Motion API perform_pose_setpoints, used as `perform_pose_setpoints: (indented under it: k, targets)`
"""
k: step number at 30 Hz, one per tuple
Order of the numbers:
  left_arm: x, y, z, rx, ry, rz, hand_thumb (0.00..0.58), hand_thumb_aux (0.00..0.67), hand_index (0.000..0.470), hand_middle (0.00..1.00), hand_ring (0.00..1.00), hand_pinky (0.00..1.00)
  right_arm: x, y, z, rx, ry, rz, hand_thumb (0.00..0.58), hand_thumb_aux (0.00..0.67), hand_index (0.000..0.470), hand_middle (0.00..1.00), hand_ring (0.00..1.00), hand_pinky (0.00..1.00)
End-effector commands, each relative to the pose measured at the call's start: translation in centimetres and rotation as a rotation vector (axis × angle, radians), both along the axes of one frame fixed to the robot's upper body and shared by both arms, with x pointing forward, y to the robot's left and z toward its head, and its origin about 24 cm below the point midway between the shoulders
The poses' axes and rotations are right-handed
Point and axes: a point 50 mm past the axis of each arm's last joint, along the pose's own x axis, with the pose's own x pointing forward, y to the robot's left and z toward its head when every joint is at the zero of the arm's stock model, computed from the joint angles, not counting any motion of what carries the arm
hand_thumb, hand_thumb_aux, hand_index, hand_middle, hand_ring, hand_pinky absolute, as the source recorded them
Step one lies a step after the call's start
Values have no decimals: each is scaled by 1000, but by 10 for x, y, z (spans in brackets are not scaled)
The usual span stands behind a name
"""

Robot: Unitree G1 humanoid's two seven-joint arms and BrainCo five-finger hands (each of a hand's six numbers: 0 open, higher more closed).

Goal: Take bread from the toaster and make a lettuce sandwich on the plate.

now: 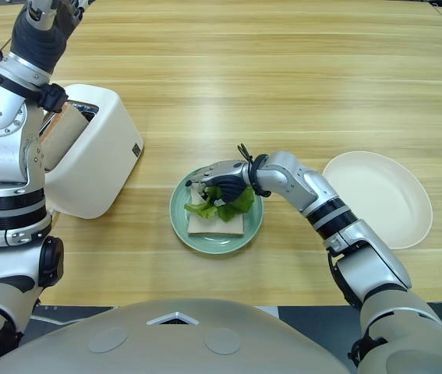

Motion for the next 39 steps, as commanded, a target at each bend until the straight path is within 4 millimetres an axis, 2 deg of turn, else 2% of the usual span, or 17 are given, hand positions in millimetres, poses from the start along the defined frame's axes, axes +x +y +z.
perform_pose_setpoints:
  k: [1, 16, 17, 18, 19, 20, 21, 22, 23, 28, 30, 32, 34, 37, 39]
  targets:
    - [7, 2, -5, 18, 28, 13, 0, 0, 0, 0, 0, 0, -6, 1, -1, 1, 11, 25, 580, 670, 470, 0, 0, 0]
    - [18, 12, -17, 59, 65, 49, 0, 0, 0, 0, 0, 0, -20, 15, 4, 21, -11, 74, 580, 670, 470, 0, 0, 0]
    - [18, 13, -17, 67, 60, 54, 0, 0, 0, 0, 0, 0, -20, 14, 2, 10, -12, 74, 560, 547, 383, 0, 0, 0]
    - [17, 14, -16, 77, 54, 59, 0, 0, 0, 0, 0, 0, -20, 13, 1, -2, -16, 72, 500, 420, 295, 0, 0, 0]
    - [17, 15, -15, 92, 42, 69, 0, 0, 0, 0, 0, 0, -20, 12, 0, -15, -18, 72, 449, 352, 247, 0, 0, 0]
    - [15, 16, -13, 105, 27, 77, 0, 0, 0, 0, 0, 0, -20, 10, -1, -22, -19, 72, 297, 202, 142, 0, 0, 0]
    - [13, 17, -11, 121, 10, 87, 0, 0, 0, 0, 0, 0, -20, 9, -1, -25, -20, 71, 164, 102, 72, 0, 0, 0]
    - [11, 18, -8, 140, -6, 96, 0, 0, 0, 0, 0, 0, -20, 8, -1, -26, -20, 70, 104, 63, 44, 0, 0, 0]
    - [9, 20, -6, 169, -29, 114, 0, 0, 0, 0, 0, 0, -20, 8, 0, -28, -26, 69, 5, 3, 2, 0, 0, 0]
    - [-3, 35, 3, 426, -138, 277, 0, 0, 0, 0, 0, 0, -15, -2, 8, -45, -94, 46, 0, 0, 0, 0, 0, 0]
    - [-7, 50, 0, 703, -156, 422, 0, 0, 0, 0, 0, 0, -11, -8, 26, -1, -165, 13, 0, 0, 0, 0, 0, 0]
    - [-14, 71, -7, 964, -104, 527, 0, 0, 0, 0, 0, 0, -8, -17, 51, 72, -250, -37, 0, 0, 0, 0, 0, 0]
    - [-17, 82, -15, 1067, -32, 558, 0, 0, 0, 0, 0, 0, -10, -28, 66, 110, -297, -81, 0, 0, 0, 0, 0, 0]
    - [-19, 90, -40, 1213, 95, 534, 0, 0, 0, 0, 0, 0, -13, -41, 68, 108, -312, -133, 0, 0, 0, 0, 0, 0]
    - [-23, 97, -49, 1267, 174, 530, 0, 0, 0, 0, 0, 0, -14, -46, 66, 109, -312, -159, 0, 0, 0, 0, 0, 0]
